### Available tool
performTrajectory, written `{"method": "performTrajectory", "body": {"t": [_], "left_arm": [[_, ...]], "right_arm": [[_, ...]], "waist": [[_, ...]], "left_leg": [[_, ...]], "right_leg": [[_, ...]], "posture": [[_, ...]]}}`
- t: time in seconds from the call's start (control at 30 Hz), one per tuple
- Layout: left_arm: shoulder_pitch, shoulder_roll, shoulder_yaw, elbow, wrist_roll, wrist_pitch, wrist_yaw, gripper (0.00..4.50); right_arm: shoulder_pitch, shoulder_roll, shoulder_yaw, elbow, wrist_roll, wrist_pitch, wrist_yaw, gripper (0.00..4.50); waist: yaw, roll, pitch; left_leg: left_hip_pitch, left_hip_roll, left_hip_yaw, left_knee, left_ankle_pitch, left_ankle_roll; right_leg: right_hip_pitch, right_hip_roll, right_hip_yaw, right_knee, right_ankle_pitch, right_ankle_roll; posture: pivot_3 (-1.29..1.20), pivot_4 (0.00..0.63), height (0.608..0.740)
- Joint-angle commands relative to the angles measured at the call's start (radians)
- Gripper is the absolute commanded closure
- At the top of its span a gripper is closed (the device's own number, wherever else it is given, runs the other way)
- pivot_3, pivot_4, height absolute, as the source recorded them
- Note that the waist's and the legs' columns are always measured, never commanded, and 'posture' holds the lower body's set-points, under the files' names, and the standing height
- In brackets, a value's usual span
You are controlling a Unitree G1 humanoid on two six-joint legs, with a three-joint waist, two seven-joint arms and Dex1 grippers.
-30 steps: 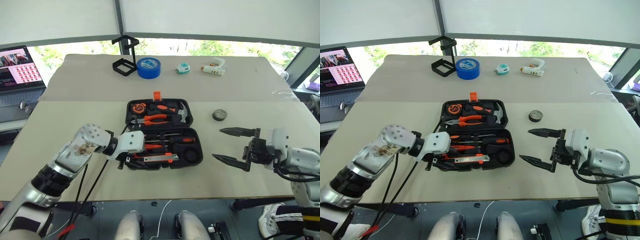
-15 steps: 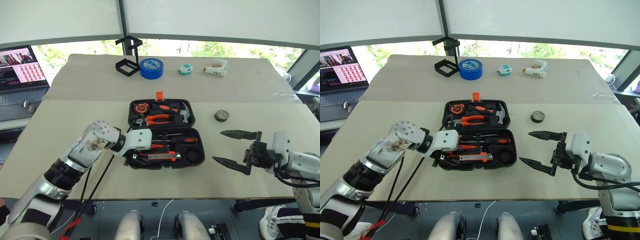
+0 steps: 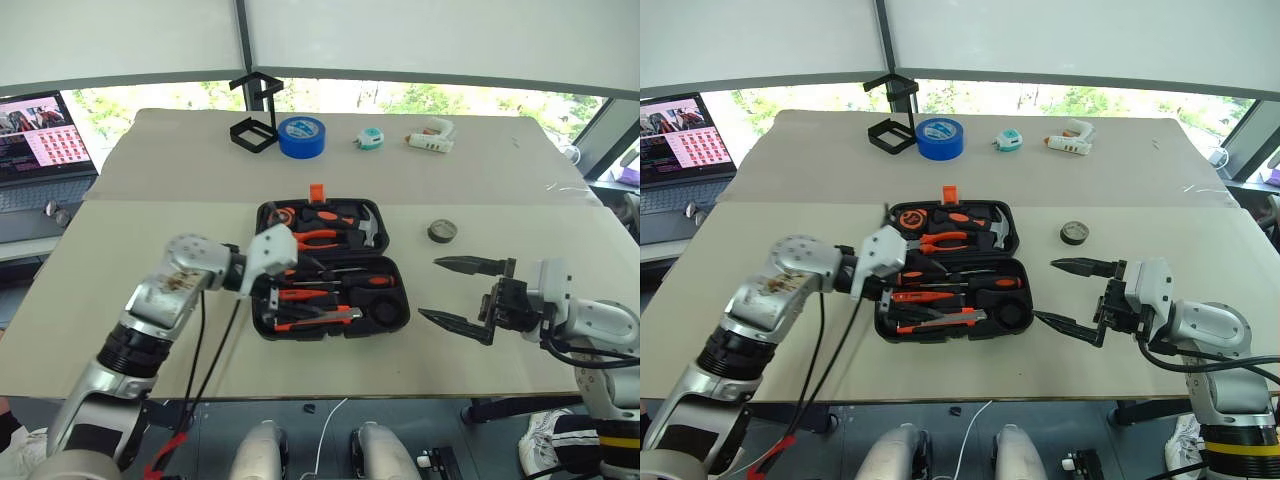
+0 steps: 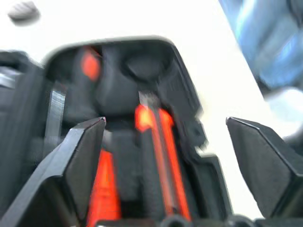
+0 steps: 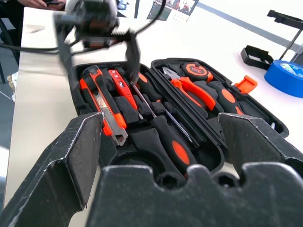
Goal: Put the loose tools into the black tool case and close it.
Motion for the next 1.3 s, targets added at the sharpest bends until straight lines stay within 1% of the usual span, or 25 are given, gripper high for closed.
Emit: {"method": "performTrajectory", "body": {"t": [0.03, 0.07, 0.1, 0.17, 0.2, 0.23, 0.27, 0.3, 0.33, 0.37, 0.4, 0.43, 0.5, 0.63, 0.7, 0.8, 0.9, 0.97, 1.03, 1.1, 1.2, 1.3], "left_arm": [[0.027, 0.021, 0.093, 0.04, -0.057, -0.094, -0.037, 0.6], [0.037, 0.03, 0.096, 0.047, -0.054, -0.113, -0.047, 0.73], [0.054, 0.037, 0.098, 0.051, -0.049, -0.14, -0.057, 1.02], [0.087, 0.038, 0.097, 0.056, -0.042, -0.176, -0.061, 1.85], [0.1, 0.037, 0.097, 0.056, -0.042, -0.184, -0.06, 2.11], [0.12, 0.033, 0.09, 0.051, -0.039, -0.199, -0.059, 2.57], [0.137, 0.029, 0.084, 0.044, -0.037, -0.208, -0.056, 2.91], [0.153, 0.023, 0.075, 0.037, -0.031, -0.217, -0.049, 3.14], [0.166, 0.018, 0.067, 0.03, -0.024, -0.221, -0.04, 3.65], [0.179, 0.014, 0.055, 0.022, -0.016, -0.228, -0.036, 3.94], [0.189, 0.009, 0.043, 0.017, -0.004, -0.235, -0.028, 4.32], [0.196, 0.001, 0.031, 0.018, 0.018, -0.241, -0.004, 4.41], [0.207, -0.008, 0.009, 0.028, 0.057, -0.24, 0.035, 4.41], [0.225, -0.003, -0.038, 0.04, 0.103, -0.246, 0.042, 4.41], [0.225, -0.01, -0.06, 0.054, 0.145, -0.229, 0.081, 4.41], [0.222, -0.052, -0.058, 0.067, 0.145, -0.119, 0.163, 4.41], [0.227, -0.073, -0.066, 0.052, 0.118, 0.016, 0.188, 4.41], [0.23, -0.08, -0.067, 0.038, 0.102, 0.133, 0.215, 4.41], [0.24, -0.063, -0.092, 0.031, 0.105, 0.214, 0.215, 4.41], [0.249, -0.043, -0.118, 0.029, 0.122, 0.248, 0.219, 4.41], [0.26, -0.044, -0.124, 0.023, 0.117, 0.298, 0.247, 4.41], [0.272, -0.057, -0.113, 0.02, 0.108, 0.281, 0.268, 4.41]], "right_arm": [[-0.016, 0.006, -0.016, 0.0, 0.007, -0.01, -0.012, 0.0], [-0.018, 0.007, -0.016, 0.004, 0.006, -0.012, -0.012, 0.0], [-0.017, 0.009, -0.018, 0.005, 0.005, -0.014, -0.014, 0.0], [-0.016, 0.014, -0.018, 0.008, 0.003, -0.017, -0.017, 0.0], [-0.015, 0.016, -0.017, 0.008, 0.002, -0.018, -0.018, 0.0], [-0.013, 0.019, -0.016, 0.007, 0.001, -0.019, -0.021, 0.0], [-0.011, 0.023, -0.016, 0.005, 0.0, -0.021, -0.024, 0.0], [-0.009, 0.026, -0.014, 0.004, -0.001, -0.021, -0.028, 0.0], [-0.008, 0.029, -0.014, 0.003, -0.001, -0.021, -0.031, 0.0], [-0.008, 0.031, -0.014, 0.003, -0.002, -0.021, -0.033, 0.0], [-0.008, 0.032, -0.014, 0.004, -0.004, -0.022, -0.035, 0.0], [-0.007, 0.034, -0.014, 0.004, -0.004, -0.022, -0.036, 0.0], [-0.005, 0.035, -0.014, 0.004, -0.005, -0.023, -0.038, 0.0], [-0.005, 0.038, -0.012, 0.004, -0.007, -0.021, -0.039, 0.0], [-0.003, 0.039, -0.012, 0.003, -0.007, -0.021, -0.039, 0.0], [-0.002, 0.042, -0.01, -0.003, -0.005, -0.018, -0.041, 0.0], [-0.003, 0.046, -0.01, -0.004, -0.005, -0.016, -0.041, 0.0], [-0.002, 0.048, -0.009, -0.006, -0.004, -0.015, -0.042, 0.0], [-0.003, 0.05, -0.008, -0.008, -0.003, -0.015, -0.044, 0.0], [-0.005, 0.052, -0.008, -0.009, -0.003, -0.015, -0.046, 0.0], [-0.008, 0.052, -0.009, -0.009, -0.002, -0.014, -0.048, 0.0], [-0.006, 0.054, -0.008, -0.013, -0.003, -0.014, -0.052, 0.0]], "waist": [[-0.001, 0.0, 0.0], [-0.002, 0.0, 0.0], [-0.001, 0.0, 0.0], [0.001, 0.0, 0.0], [0.002, 0.0, 0.0], [0.003, 0.0, 0.0], [0.004, 0.0, 0.0], [0.005, 0.0, 0.0], [0.006, 0.0, 0.0], [0.006, 0.0, 0.0], [0.006, 0.0, 0.0], [0.005, 0.0, 0.0], [0.005, 0.0, 0.0], [0.004, 0.0, 0.0], [0.004, 0.0, 0.0], [0.007, 0.001, -0.001], [0.008, 0.001, -0.001], [0.008, 0.003, -0.002], [0.004, 0.004, -0.004], [0.002, 0.006, -0.009], [0.001, 0.011, -0.015], [0.0, 0.012, -0.016]], "left_leg": [[0.0, 0.0, 0.0, 0.0, 0.0, 0.0], [0.0, 0.0, 0.0, 0.0, 0.0, 0.0], [0.0, 0.0, 0.0, 0.0, 0.0, 0.0], [0.0, 0.0, 0.0, 0.0, 0.0, 0.0], [0.0, 0.0, 0.001, 0.0, 0.0, 0.0], [0.0, 0.0, 0.001, 0.0, 0.0, 0.0], [0.0, 0.0, 0.001, 0.0, 0.0, 0.0], [0.0, 0.0, 0.001, 0.0, 0.0, 0.0], [0.0, 0.0, 0.001, 0.0, 0.0, 0.0], [0.0, 0.0, 0.001, 0.0, 0.0, 0.0], [0.0, 0.0, 0.001, 0.0, 0.0, 0.0], [0.0, 0.0, 0.001, 0.0, 0.0, 0.0], [0.0, 0.0, 0.001, 0.0, 0.0, 0.0], [0.0, 0.0, 0.001, 0.0, 0.0, 0.0], [0.001, 0.0, 0.001, 0.0, 0.0, 0.0], [0.004, 0.0, 0.001, 0.0, 0.0, 0.0], [0.013, -0.001, 0.001, 0.0, 0.0, 0.0], [0.017, 0.0, 0.0, 0.0, 0.0, 0.0], [0.018, 0.0, 0.0, 0.0, 0.0, 0.0], [0.018, 0.0, -0.001, 0.0, 0.0, 0.0], [0.02, 0.0, -0.001, -0.002, 0.0, 0.0], [0.027, 0.0, -0.001, -0.004, 0.0, 0.0]], "right_leg": [[0.0, 0.0, 0.0, 0.0, 0.0, 0.0], [0.0, 0.0, 0.0, 0.0, 0.0, 0.0], [0.0, 0.0, 0.0, 0.0, 0.0, 0.0], [0.0, 0.0, 0.0, 0.0, 0.0, 0.0], [0.0, -0.001, 0.0, 0.0, 0.0, 0.0], [0.0, -0.001, 0.0, 0.0, 0.0, 0.0], [0.0, -0.001, 0.0, 0.0, 0.0, 0.0], [0.001, -0.001, 0.0, 0.0, 0.0, 0.0], [0.001, -0.001, -0.001, 0.0, 0.0, 0.0], [0.001, -0.001, -0.001, 0.0, 0.0, 0.0], [0.001, -0.002, 0.0, 0.0, 0.0, 0.0], [0.001, -0.002, 0.0, 0.0, 0.0, 0.0], [0.001, -0.001, -0.001, 0.0, 0.0, 0.0], [0.001, -0.001, -0.001, 0.0, 0.0, 0.0], [0.001, -0.001, 0.0, 0.0, 0.0, 0.0], [0.005, -0.001, 0.0, 0.0, 0.0, 0.0], [0.015, -0.002, -0.002, -0.001, 0.0, 0.0], [0.019, -0.002, -0.002, -0.002, 0.0, 0.0], [0.02, -0.002, -0.001, -0.002, 0.0, 0.0], [0.019, -0.001, -0.001, -0.002, 0.0, 0.0], [0.02, -0.001, 0.0, -0.003, 0.0, 0.0], [0.027, -0.001, 0.0, -0.004, -0.001, -0.001]], "posture": [[0.0, 0.15, 0.74], [0.0, 0.15, 0.74], [0.0, 0.15, 0.74], [0.0, 0.15, 0.74], [0.0, 0.15, 0.74], [0.0, 0.15, 0.74], [0.0, 0.15, 0.74], [0.0, 0.15, 0.74], [0.0, 0.15, 0.74], [0.0, 0.15, 0.74], [0.0, 0.15, 0.74], [0.0, 0.15, 0.74], [0.0, 0.15, 0.74], [0.0, 0.15, 0.74], [0.0, 0.15, 0.74], [0.0, 0.15, 0.74], [0.0, 0.15, 0.74], [0.0, 0.15, 0.74], [0.0, 0.15, 0.74], [0.0, 0.15, 0.74], [0.0, 0.15, 0.74], [0.0, 0.15, 0.74]]}}
